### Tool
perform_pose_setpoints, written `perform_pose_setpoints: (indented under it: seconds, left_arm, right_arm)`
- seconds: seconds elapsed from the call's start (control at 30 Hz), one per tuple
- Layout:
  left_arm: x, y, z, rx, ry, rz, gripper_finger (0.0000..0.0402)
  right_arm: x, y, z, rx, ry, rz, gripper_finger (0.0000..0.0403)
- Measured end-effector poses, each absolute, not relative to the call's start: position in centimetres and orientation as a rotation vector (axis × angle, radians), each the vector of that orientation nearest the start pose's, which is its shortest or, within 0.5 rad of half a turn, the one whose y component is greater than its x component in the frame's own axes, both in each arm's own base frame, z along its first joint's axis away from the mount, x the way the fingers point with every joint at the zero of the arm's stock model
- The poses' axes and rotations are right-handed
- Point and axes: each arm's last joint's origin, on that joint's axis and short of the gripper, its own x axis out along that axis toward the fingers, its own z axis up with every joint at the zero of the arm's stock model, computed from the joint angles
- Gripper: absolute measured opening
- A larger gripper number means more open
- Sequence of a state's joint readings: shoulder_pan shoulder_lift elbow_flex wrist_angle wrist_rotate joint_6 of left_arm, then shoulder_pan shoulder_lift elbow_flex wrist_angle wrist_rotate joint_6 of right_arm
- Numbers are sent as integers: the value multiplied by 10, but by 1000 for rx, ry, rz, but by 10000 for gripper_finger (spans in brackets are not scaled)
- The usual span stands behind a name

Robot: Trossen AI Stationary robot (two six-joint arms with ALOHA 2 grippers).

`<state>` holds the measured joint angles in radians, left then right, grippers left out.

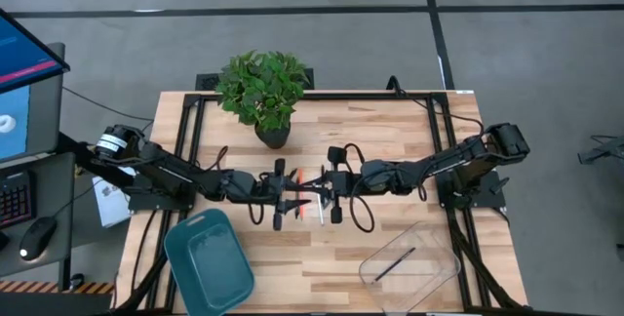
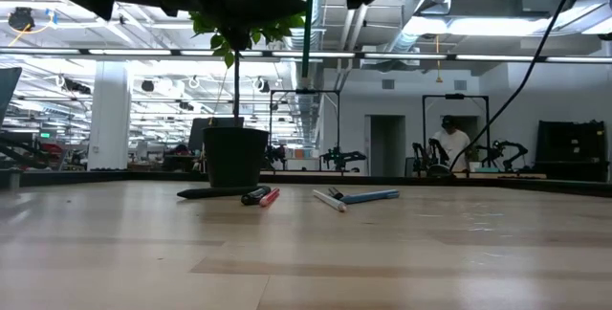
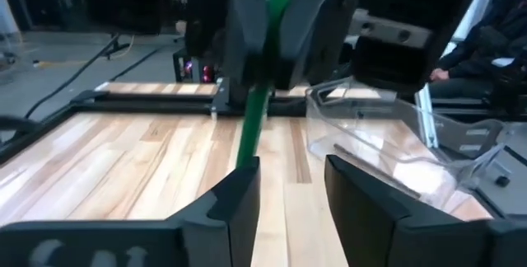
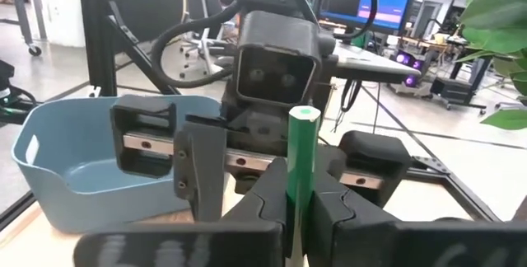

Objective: Sort pens & pencils
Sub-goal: Put the green pencil into the transparent bin

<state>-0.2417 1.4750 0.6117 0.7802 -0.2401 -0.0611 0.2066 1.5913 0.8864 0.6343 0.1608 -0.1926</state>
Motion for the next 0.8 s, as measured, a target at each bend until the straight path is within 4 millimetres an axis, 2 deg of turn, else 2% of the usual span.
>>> perform_pose_setpoints:
  seconds: [0.2, 0.8]
  left_arm:
    - [287, -63, 205, -54, 143, 34, 138]
    - [284, -62, 189, -82, 303, 65, 137]
  right_arm:
    - [340, 67, 249, -205, 64, 58, 34]
    - [310, 70, 287, -219, 37, 82, 37]
